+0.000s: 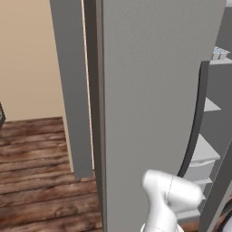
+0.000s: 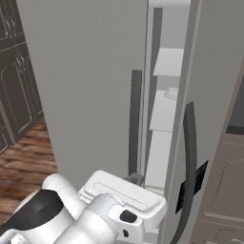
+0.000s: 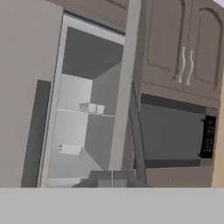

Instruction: Open the freezer door, pick up the ice cube tray from the freezer, and place it on the dining counter.

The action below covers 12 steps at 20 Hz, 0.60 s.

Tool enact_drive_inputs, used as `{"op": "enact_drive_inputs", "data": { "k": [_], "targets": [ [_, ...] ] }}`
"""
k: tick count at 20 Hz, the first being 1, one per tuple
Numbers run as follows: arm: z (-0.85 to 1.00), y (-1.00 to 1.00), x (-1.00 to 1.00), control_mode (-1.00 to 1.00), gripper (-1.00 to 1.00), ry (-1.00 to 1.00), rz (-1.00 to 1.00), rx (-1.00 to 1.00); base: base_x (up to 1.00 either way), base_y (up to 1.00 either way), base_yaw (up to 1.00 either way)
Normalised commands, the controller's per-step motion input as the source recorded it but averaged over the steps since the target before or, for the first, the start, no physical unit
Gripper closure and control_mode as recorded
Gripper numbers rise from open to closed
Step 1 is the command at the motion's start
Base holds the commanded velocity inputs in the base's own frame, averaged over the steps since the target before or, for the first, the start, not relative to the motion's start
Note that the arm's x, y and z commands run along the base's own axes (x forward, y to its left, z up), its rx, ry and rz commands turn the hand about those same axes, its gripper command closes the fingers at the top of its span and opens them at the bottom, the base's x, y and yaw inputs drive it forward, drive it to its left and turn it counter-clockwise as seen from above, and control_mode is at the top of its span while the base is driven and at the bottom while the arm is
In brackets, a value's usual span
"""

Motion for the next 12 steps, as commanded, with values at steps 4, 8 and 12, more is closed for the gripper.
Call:
{"op": "enact_drive_inputs", "data": {
  "k": [4, 8, 12],
  "targets": [
    [0.16, 0.74, 0.00, -1.00, 1.00, 0.05, -0.29, -0.05, 0.00, 0.00, 0.00],
    [0.02, 0.83, 0.22, -1.00, -1.00, 0.01, -0.28, -0.09, 0.00, 0.00, 0.00],
    [0.03, 0.34, 0.53, -1.00, -1.00, 0.00, -0.21, 0.00, 0.00, 0.00, 0.00]
  ]
}}
